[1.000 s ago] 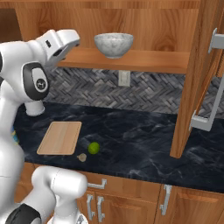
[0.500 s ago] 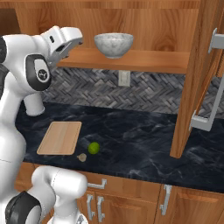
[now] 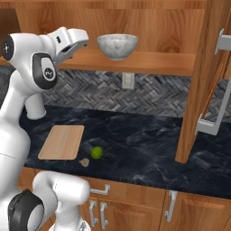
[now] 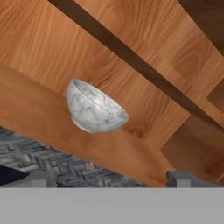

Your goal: Open the cabinet. Place the bowl and condiment on the counter. Then place the lime and garlic on the cutting board.

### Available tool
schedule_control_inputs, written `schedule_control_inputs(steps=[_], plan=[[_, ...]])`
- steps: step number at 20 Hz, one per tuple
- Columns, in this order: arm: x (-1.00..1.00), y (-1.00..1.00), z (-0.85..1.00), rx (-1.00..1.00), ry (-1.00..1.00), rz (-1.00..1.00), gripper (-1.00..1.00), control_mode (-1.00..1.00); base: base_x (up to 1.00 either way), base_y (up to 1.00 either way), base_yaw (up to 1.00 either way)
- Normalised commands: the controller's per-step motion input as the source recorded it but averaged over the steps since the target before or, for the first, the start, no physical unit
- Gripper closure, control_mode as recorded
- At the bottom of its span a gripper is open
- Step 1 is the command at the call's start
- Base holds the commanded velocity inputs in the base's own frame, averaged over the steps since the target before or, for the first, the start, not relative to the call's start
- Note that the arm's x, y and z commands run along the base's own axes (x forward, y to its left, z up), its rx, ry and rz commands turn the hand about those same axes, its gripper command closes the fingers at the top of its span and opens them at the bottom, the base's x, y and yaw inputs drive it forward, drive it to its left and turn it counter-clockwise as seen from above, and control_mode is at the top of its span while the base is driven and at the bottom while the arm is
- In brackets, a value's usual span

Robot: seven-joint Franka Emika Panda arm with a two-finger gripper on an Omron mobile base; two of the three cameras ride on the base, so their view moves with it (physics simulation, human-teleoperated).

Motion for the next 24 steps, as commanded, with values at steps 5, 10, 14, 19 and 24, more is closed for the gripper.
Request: schedule_control_inputs(steps=[5,10,14,19,24], plan=[[0.39,0.00,-0.01,0.03,-0.01,0.00,-1.00,-1.00,0.00,0.00,0.00],[0.36,0.00,0.00,0.04,-0.02,0.00,-1.00,-1.00,0.00,0.00,0.00],[0.04,0.00,0.04,0.04,0.13,0.00,-1.00,-1.00,0.00,0.00,0.00],[0.04,-0.01,0.20,0.00,0.23,0.05,-1.00,-1.00,0.00,0.00,0.00],[0.01,0.00,0.09,0.00,-0.15,0.13,-1.00,-1.00,0.00,0.00,0.00]])
